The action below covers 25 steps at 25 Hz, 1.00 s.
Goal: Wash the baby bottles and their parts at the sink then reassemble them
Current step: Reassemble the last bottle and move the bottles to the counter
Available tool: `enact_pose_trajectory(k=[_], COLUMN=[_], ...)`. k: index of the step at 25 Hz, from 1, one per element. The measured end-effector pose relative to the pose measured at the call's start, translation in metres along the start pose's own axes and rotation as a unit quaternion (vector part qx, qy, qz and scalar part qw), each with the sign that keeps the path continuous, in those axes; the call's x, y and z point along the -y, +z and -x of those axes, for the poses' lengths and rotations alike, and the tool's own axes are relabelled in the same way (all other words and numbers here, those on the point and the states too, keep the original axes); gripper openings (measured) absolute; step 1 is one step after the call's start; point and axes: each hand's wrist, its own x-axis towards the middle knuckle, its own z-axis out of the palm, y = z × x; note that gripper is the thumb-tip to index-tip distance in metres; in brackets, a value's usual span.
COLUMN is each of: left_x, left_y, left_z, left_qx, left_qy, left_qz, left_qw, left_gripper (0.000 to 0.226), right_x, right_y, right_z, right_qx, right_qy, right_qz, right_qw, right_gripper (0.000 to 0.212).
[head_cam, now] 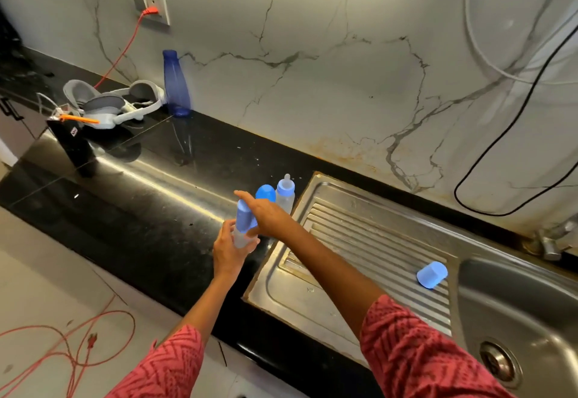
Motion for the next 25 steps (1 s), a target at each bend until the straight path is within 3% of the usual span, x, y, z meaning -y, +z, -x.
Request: enact_pose_trajectory(k=[2, 7, 10, 12, 15, 16, 18, 21, 23, 25], left_x=[0.004, 0.003, -0.003, -0.005, -0.007, -0.009, -0.012, -0.013, -0.013, -0.015], left_y=[0.003, 0.017, 0.044, 0.06, 0.071, 0.072, 0.068, 0.056, 0.046, 0.037], left_z=[0.0, 0.011, 0.028, 0.041, 0.052, 0.054, 0.055, 0.053, 0.047, 0.038], left_qx=[-0.005, -0.071, -0.153, -0.19, -0.209, -0.211, -0.213, -0.198, -0.187, -0.176], left_qy=[-0.007, -0.018, -0.083, -0.096, -0.102, -0.103, -0.098, -0.074, -0.067, -0.062], left_qz=[0.002, 0.028, 0.052, 0.056, 0.046, 0.045, 0.039, 0.035, 0.029, 0.027], left_qw=[1.0, 0.997, 0.983, 0.976, 0.971, 0.971, 0.971, 0.977, 0.98, 0.982], left_gripper=[0.059, 0.074, 0.094, 0.096, 0.092, 0.091, 0.09, 0.09, 0.091, 0.093], right_x=[-0.011, -0.094, -0.185, -0.245, -0.304, -0.312, -0.311, -0.28, -0.244, -0.195], right_y=[0.004, -0.016, -0.037, -0.049, -0.046, -0.039, -0.031, -0.055, -0.082, -0.106], right_z=[0.014, 0.095, 0.153, 0.18, 0.205, 0.21, 0.211, 0.189, 0.162, 0.13], right_qx=[-0.038, -0.154, -0.279, -0.258, -0.095, -0.052, -0.046, -0.152, -0.206, -0.199], right_qy=[0.013, 0.065, 0.183, 0.339, 0.479, 0.485, 0.471, 0.403, 0.321, 0.223], right_qz=[-0.015, -0.084, -0.079, -0.029, 0.06, 0.088, 0.093, 0.038, -0.031, -0.103], right_qw=[0.999, 0.982, 0.939, 0.904, 0.871, 0.868, 0.876, 0.902, 0.924, 0.949], right_gripper=[0.09, 0.043, 0.037, 0.047, 0.045, 0.038, 0.026, 0.021, 0.029, 0.044])
